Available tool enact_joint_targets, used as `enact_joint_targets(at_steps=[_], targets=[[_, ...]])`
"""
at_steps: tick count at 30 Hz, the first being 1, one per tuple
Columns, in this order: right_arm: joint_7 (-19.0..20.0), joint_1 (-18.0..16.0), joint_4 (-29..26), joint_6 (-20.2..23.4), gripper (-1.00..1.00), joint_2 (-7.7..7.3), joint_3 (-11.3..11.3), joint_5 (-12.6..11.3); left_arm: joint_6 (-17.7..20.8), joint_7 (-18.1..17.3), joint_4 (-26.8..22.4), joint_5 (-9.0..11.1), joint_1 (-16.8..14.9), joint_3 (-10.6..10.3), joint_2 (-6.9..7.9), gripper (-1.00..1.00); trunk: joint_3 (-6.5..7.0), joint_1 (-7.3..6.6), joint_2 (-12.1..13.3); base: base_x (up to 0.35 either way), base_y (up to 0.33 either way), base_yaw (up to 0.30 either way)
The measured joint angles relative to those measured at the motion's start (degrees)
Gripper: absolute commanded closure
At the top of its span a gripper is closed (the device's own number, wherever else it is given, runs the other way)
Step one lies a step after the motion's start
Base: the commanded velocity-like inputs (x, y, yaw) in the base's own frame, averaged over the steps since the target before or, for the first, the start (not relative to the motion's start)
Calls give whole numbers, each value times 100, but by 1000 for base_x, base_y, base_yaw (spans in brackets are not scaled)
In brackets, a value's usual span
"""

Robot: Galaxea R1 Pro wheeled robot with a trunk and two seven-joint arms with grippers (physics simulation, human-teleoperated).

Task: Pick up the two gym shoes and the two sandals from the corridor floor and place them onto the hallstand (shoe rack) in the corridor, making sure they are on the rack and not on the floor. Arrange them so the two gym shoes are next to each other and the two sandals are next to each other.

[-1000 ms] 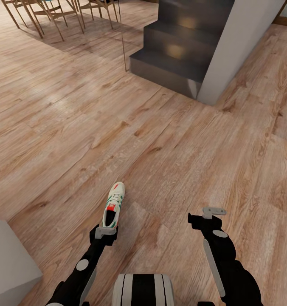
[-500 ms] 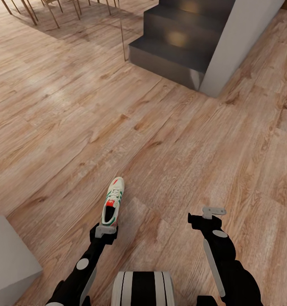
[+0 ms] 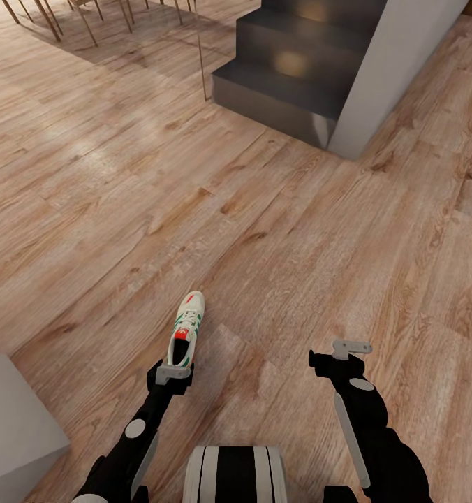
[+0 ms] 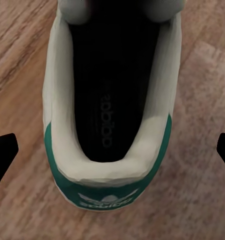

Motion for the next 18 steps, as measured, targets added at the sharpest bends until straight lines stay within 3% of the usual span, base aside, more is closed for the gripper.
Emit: enact_joint_targets(at_steps=[9,13,18], targets=[[1,0,-2,0,-100,-1,0,0,0,3,-4,0,5,0,0,-100,0,0,0,0,0,0],[1,0,-2,0,-100,-1,0,-1,0,2,-3,0,6,0,0,-100,-88,10,-5,0,0,0],[1,0,0,0,-100,0,0,0,0,3,-4,0,9,1,-1,-100,-89,10,-5,0,0,0]])
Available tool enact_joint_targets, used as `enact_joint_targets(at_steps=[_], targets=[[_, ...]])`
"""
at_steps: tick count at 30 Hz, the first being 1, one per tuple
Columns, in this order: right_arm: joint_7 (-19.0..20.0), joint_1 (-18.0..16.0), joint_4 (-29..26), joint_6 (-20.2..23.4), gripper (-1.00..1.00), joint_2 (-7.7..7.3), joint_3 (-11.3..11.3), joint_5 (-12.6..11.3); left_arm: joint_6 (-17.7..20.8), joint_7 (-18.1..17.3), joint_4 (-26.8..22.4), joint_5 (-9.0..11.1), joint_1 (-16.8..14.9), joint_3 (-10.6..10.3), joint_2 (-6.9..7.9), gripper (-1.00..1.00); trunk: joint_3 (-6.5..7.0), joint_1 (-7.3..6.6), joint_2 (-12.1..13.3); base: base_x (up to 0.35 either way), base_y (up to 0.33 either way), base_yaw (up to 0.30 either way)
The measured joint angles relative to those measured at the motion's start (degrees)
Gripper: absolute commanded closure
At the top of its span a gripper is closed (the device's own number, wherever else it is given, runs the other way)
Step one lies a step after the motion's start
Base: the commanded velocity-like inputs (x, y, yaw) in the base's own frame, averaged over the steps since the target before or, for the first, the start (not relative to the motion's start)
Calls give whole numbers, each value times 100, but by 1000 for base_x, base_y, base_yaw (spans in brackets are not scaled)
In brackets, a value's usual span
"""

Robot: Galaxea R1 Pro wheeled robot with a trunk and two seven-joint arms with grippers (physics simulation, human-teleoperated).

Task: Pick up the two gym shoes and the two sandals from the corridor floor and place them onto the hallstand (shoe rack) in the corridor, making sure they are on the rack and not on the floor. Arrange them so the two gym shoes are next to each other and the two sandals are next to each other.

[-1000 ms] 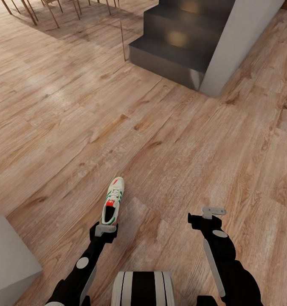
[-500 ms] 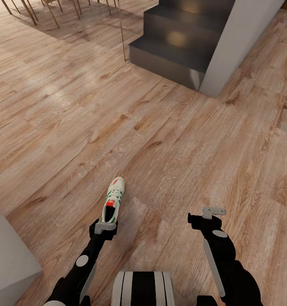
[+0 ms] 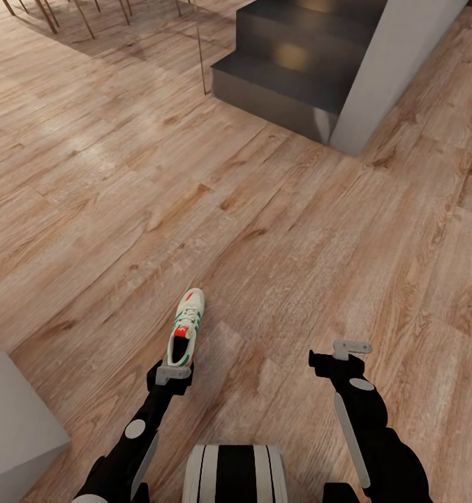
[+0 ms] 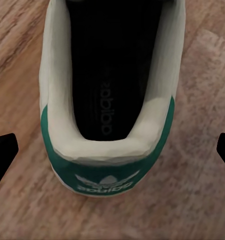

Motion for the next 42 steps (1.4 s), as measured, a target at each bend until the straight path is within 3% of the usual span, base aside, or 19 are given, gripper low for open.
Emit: enact_joint_targets(at_steps=[11,12,42], targets=[[1,0,0,0,-100,0,0,0,-6,0,0,10,6,8,1,-100,0,0,0,0,0,0],[0,0,-1,0,-100,0,0,0,-7,0,0,10,6,7,1,100,0,0,0,0,0,0],[2,0,2,0,-100,5,3,0,-12,3,3,4,5,15,-8,100,0,-1,0,0,0,0]])
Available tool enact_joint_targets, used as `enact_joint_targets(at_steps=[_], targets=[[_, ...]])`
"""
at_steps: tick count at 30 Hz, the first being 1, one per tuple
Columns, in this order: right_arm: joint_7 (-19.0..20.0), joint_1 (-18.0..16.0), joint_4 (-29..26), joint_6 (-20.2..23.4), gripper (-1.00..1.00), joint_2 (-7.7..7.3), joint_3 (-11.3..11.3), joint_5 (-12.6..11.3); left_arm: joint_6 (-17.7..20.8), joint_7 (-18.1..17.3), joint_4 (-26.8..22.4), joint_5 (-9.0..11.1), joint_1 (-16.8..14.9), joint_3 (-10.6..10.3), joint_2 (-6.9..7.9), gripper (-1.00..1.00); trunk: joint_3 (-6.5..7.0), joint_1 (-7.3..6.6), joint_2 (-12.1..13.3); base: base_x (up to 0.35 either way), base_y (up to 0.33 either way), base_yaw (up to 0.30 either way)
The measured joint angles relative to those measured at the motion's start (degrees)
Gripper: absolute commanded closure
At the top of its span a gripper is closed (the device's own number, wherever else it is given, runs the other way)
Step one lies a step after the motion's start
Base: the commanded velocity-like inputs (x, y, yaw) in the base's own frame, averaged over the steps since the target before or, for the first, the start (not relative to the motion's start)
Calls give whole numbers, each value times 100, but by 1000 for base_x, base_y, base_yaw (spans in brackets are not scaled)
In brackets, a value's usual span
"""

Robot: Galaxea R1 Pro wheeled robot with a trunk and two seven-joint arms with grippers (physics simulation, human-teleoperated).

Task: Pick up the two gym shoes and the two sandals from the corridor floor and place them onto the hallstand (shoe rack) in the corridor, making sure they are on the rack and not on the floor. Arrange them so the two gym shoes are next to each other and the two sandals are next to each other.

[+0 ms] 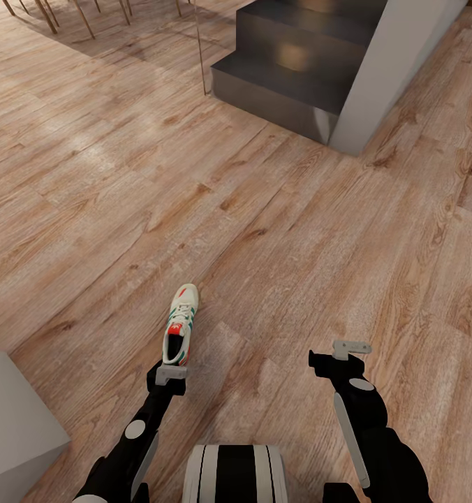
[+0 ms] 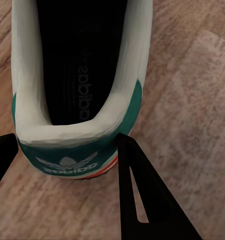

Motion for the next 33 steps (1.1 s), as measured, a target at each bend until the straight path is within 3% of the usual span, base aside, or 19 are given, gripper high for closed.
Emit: enact_joint_targets(at_steps=[16,25,27,29,33], targets=[[2,0,3,0,-100,8,5,0,1,0,-10,24,15,5,-1,100,0,0,0,0,0,0],[0,0,4,0,-100,9,-5,1,11,33,-68,15,50,11,0,100,199,-23,12,0,0,0],[0,0,4,0,-100,9,-9,1,11,36,-386,21,55,9,1,100,243,-28,15,0,0,0],[-2,3,4,0,-100,9,-15,1,12,36,-1039,28,97,-8,-4,100,288,-34,17,0,0,0],[-1,25,3,0,-100,9,-24,1,29,24,-2396,40,530,-38,-6,100,376,-44,23,0,0,0]])
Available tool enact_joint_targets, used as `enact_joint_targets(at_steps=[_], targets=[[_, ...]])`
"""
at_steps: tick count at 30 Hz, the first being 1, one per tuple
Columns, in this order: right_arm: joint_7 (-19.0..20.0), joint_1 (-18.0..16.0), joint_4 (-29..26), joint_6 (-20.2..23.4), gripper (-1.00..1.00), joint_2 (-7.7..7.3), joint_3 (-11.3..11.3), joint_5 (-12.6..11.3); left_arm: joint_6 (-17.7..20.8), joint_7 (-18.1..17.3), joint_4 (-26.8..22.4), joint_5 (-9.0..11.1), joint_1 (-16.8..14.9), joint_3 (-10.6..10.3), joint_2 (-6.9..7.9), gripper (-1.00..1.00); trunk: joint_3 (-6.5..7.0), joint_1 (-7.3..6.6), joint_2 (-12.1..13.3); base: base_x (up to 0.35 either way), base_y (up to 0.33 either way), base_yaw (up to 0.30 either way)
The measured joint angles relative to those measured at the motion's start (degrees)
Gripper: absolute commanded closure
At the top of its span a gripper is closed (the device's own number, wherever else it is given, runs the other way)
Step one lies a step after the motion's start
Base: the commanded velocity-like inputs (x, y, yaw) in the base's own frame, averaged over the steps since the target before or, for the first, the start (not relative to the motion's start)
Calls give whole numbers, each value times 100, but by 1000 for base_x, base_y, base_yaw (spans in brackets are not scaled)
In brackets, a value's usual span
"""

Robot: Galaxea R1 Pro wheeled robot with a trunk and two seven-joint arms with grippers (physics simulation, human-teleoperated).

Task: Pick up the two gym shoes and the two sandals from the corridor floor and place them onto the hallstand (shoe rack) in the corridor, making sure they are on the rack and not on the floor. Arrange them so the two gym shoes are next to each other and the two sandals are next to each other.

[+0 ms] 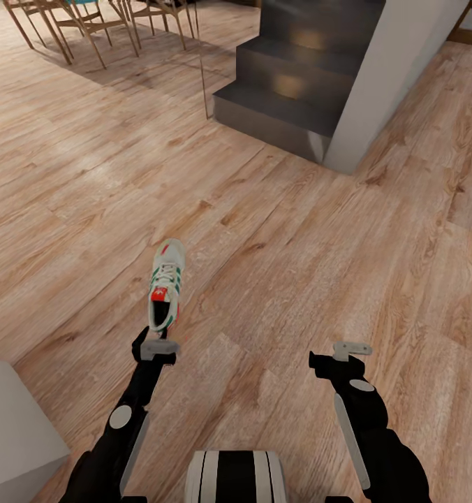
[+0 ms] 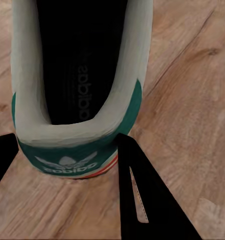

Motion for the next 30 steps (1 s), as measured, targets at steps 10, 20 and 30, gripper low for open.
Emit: enact_joint_targets(at_steps=[10,20,30], targets=[[1,44,1,0,-100,-5,4,0,2154,-6,-1048,-58,277,-194,1,100,222,-25,14,0,0,0],[-10,34,-7,-4,-100,-3,722,4,4492,0,-1980,-44,288,-585,3,100,443,-51,27,0,0,0],[-19,35,-8,5,-100,-39,795,28,5889,1,-2068,-68,57,-1116,9,100,665,-77,41,0,0,0]])
